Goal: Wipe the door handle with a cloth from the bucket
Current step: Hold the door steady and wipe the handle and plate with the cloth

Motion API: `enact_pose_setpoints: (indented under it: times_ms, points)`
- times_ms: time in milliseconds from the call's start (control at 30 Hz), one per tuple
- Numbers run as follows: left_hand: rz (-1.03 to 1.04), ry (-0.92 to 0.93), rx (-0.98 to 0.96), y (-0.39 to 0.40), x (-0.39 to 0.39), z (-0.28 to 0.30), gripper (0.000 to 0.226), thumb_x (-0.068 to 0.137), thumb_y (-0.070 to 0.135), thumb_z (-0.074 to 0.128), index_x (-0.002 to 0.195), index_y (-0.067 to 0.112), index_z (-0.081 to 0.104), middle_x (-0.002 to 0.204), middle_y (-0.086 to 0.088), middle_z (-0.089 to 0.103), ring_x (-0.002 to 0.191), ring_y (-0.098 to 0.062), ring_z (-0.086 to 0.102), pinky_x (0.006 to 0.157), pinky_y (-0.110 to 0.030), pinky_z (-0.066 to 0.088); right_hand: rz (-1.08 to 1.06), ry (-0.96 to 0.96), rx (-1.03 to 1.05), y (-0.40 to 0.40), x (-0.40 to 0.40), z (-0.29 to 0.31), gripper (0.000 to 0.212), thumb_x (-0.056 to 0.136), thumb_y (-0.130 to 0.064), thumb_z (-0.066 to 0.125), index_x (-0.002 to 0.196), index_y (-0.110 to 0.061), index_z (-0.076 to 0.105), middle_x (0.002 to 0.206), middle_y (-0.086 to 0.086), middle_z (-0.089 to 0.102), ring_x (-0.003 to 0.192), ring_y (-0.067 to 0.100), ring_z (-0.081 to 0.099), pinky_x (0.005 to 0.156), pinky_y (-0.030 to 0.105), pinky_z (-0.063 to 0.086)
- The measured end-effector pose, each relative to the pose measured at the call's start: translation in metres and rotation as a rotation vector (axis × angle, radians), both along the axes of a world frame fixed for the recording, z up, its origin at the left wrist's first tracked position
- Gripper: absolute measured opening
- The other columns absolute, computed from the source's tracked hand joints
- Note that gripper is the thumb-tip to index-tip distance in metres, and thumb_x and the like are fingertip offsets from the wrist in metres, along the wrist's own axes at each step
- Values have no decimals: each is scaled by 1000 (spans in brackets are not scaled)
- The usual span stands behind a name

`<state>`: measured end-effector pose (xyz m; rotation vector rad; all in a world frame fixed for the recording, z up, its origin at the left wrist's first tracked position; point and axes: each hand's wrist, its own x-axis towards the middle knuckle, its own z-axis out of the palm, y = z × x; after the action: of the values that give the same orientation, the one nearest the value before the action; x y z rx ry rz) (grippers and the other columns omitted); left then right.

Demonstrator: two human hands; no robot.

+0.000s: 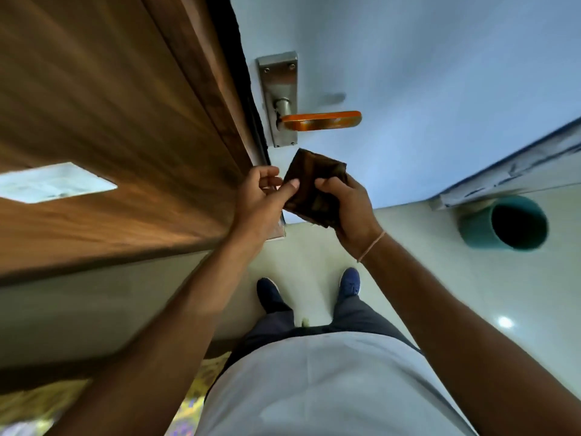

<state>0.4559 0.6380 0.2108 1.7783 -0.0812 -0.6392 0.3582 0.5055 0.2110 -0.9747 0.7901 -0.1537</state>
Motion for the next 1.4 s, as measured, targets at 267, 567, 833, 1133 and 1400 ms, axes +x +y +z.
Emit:
enact_pose_setpoints:
  times_ms: [267,567,833,1133,1400]
  points:
    - [-78,-196,-29,1,6,18,15,102,16,75,114,19,68,101,6,71,92,-1,69,78,-14,57,-151,97,-14,13,2,24,33,92,-3,75,124,-13,71,115,15,79,111,38,75,94,50,64]
    - [51,-992,195,16,-20,42,34,98,16,71,130,6,66,131,-11,65,121,-27,60,102,-48,53,-221,-197,-1333,-7,12,58,32,90,-8,74,121,-17,79,120,0,77,109,25,70,96,39,58]
    - [68,-1388,420,6,-7,56,91,91,22,80,160,-13,32,168,-38,28,161,-49,23,133,-59,28,48,-234,-1974,-21,58,46,46,90,-9,72,135,-18,73,140,2,70,126,36,65,101,48,50]
    - [40,-1483,665,19,17,20,103,85,23,74,165,-9,18,171,-35,26,162,-46,19,136,-54,18,117,-39,-2040,-47,31,23,63,85,1,66,147,-12,61,146,7,66,138,35,57,115,48,42]
    - [60,-1582,719,22,31,8,93,95,30,67,165,-8,21,169,-34,32,161,-45,21,136,-53,17,120,-41,-2030,-2,50,41,59,94,-7,55,153,-12,54,149,10,62,140,35,52,119,47,36]
